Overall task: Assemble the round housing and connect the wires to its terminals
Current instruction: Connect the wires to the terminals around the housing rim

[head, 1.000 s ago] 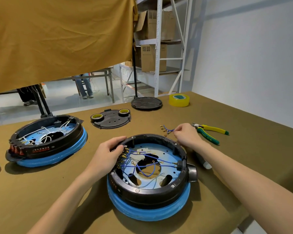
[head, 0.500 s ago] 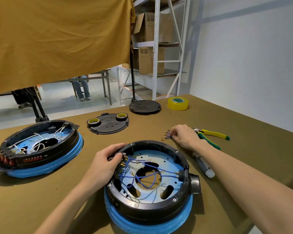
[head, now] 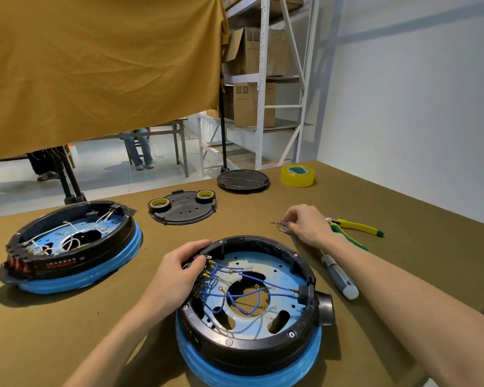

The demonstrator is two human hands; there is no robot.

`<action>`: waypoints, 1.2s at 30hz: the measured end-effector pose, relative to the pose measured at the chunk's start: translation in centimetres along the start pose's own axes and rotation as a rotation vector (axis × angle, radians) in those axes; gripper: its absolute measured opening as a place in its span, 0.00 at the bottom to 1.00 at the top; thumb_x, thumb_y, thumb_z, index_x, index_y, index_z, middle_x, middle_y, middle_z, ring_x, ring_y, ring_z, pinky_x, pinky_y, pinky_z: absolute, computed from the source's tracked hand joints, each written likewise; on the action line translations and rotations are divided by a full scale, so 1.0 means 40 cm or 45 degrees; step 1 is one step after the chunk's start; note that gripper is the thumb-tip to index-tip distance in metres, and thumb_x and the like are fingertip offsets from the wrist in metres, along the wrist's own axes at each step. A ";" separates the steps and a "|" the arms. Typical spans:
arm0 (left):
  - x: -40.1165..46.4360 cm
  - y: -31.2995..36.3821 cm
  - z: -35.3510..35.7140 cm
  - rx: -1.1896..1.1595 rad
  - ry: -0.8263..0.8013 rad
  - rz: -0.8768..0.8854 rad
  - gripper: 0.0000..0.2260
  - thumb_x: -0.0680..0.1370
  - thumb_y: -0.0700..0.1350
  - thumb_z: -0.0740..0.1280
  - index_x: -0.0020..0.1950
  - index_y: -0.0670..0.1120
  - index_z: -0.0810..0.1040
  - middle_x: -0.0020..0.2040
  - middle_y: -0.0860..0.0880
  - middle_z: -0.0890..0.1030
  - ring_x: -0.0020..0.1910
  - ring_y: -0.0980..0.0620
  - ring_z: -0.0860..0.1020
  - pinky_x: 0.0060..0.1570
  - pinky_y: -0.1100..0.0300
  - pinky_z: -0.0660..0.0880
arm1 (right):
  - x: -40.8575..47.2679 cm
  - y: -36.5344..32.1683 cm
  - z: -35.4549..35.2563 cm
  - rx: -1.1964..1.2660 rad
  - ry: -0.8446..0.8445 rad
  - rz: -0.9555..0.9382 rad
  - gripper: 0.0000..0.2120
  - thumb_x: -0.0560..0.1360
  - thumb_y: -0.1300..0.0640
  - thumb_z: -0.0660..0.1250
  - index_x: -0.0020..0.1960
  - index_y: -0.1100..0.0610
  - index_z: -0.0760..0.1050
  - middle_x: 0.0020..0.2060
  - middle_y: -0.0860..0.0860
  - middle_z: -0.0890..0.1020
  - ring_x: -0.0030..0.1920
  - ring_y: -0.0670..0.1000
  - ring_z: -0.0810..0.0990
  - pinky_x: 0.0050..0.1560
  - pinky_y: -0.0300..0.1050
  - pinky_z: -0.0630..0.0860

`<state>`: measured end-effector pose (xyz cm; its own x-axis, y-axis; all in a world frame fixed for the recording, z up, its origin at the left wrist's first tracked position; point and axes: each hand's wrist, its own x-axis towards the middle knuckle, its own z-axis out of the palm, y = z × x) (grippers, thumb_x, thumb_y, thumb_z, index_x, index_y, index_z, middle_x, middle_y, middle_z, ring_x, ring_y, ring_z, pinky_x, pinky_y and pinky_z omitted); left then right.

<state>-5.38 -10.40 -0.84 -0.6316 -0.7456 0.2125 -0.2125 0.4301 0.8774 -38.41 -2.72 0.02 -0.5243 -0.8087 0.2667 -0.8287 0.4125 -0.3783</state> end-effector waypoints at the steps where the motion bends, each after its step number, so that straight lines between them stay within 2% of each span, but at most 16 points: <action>1: 0.000 0.001 -0.001 0.003 -0.003 0.000 0.15 0.85 0.41 0.63 0.70 0.54 0.77 0.60 0.57 0.82 0.58 0.60 0.80 0.47 0.73 0.75 | -0.002 0.000 0.002 -0.022 -0.053 0.010 0.09 0.80 0.62 0.67 0.56 0.52 0.83 0.53 0.52 0.84 0.53 0.53 0.81 0.56 0.51 0.80; 4: 0.001 0.002 0.000 -0.001 -0.007 0.000 0.15 0.85 0.41 0.63 0.69 0.54 0.77 0.60 0.56 0.82 0.58 0.60 0.80 0.46 0.73 0.75 | -0.011 0.000 0.008 -0.021 -0.016 0.021 0.11 0.80 0.63 0.65 0.59 0.53 0.81 0.53 0.53 0.83 0.54 0.54 0.81 0.56 0.51 0.79; 7: 0.002 0.003 0.000 0.007 -0.003 0.002 0.15 0.84 0.40 0.63 0.69 0.54 0.78 0.60 0.57 0.82 0.58 0.59 0.80 0.47 0.73 0.75 | -0.012 -0.003 0.006 -0.100 0.001 0.028 0.12 0.80 0.58 0.66 0.62 0.56 0.80 0.58 0.54 0.81 0.58 0.56 0.80 0.61 0.52 0.77; 11: -0.001 0.006 0.001 0.021 -0.005 0.002 0.15 0.85 0.41 0.63 0.70 0.53 0.78 0.60 0.57 0.82 0.58 0.60 0.80 0.46 0.74 0.74 | -0.022 -0.004 0.010 -0.217 -0.055 0.117 0.11 0.81 0.54 0.65 0.56 0.58 0.83 0.55 0.56 0.84 0.55 0.59 0.82 0.58 0.52 0.79; 15: -0.001 0.007 -0.001 0.026 -0.003 0.000 0.16 0.85 0.41 0.63 0.71 0.52 0.77 0.62 0.56 0.81 0.60 0.58 0.79 0.51 0.70 0.75 | -0.024 -0.008 0.012 -0.167 -0.052 0.150 0.10 0.82 0.55 0.65 0.57 0.56 0.83 0.55 0.55 0.85 0.56 0.58 0.82 0.61 0.54 0.78; 17: -0.002 0.008 -0.001 0.034 -0.006 0.001 0.16 0.85 0.42 0.63 0.71 0.53 0.77 0.62 0.56 0.81 0.61 0.58 0.79 0.53 0.68 0.75 | -0.021 -0.012 0.014 -0.014 -0.078 0.147 0.09 0.83 0.55 0.65 0.57 0.57 0.82 0.55 0.54 0.85 0.56 0.56 0.82 0.61 0.53 0.78; 22: -0.001 0.010 0.000 0.042 0.000 0.002 0.16 0.85 0.41 0.63 0.71 0.52 0.77 0.62 0.56 0.81 0.62 0.56 0.79 0.58 0.62 0.76 | -0.038 -0.040 0.008 0.359 -0.067 0.016 0.05 0.83 0.58 0.65 0.54 0.56 0.79 0.44 0.50 0.84 0.47 0.50 0.82 0.52 0.46 0.78; 24: -0.001 0.011 0.000 0.046 0.005 -0.001 0.16 0.85 0.41 0.63 0.71 0.52 0.77 0.62 0.55 0.81 0.63 0.56 0.78 0.61 0.58 0.76 | -0.046 -0.055 -0.001 0.501 -0.141 -0.004 0.06 0.83 0.60 0.63 0.52 0.57 0.79 0.39 0.50 0.83 0.41 0.49 0.81 0.48 0.44 0.77; 27: -0.003 0.011 -0.001 0.055 0.014 -0.003 0.16 0.85 0.41 0.63 0.72 0.52 0.76 0.63 0.54 0.81 0.63 0.55 0.78 0.63 0.56 0.76 | -0.053 -0.072 -0.013 0.750 -0.250 0.075 0.10 0.84 0.62 0.61 0.50 0.59 0.80 0.34 0.51 0.80 0.32 0.47 0.74 0.35 0.40 0.72; 30: -0.003 0.010 -0.001 0.041 0.011 -0.004 0.16 0.85 0.41 0.63 0.72 0.51 0.76 0.63 0.54 0.81 0.63 0.55 0.78 0.65 0.54 0.76 | -0.056 -0.083 -0.027 0.937 -0.362 0.167 0.10 0.85 0.61 0.60 0.53 0.63 0.80 0.33 0.52 0.76 0.28 0.46 0.70 0.29 0.38 0.68; 33: -0.001 0.008 -0.001 0.047 0.004 -0.007 0.16 0.85 0.41 0.63 0.72 0.51 0.76 0.63 0.54 0.81 0.63 0.55 0.78 0.64 0.55 0.76 | -0.057 -0.084 -0.030 1.012 -0.421 0.229 0.11 0.86 0.61 0.58 0.55 0.64 0.78 0.31 0.51 0.73 0.26 0.46 0.66 0.27 0.38 0.66; 36: -0.001 0.006 -0.001 0.026 0.001 -0.002 0.16 0.85 0.41 0.63 0.71 0.51 0.77 0.62 0.54 0.81 0.62 0.56 0.79 0.59 0.62 0.76 | -0.057 -0.077 -0.030 0.970 -0.385 0.264 0.11 0.86 0.60 0.58 0.54 0.63 0.79 0.31 0.51 0.73 0.25 0.45 0.65 0.26 0.38 0.65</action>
<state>-5.36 -10.27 -0.61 -0.6308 -0.7467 0.2111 -0.2287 0.4390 0.8689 -34.88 -1.64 1.64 -0.4864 -0.8699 -0.0815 -0.3060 0.2569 -0.9167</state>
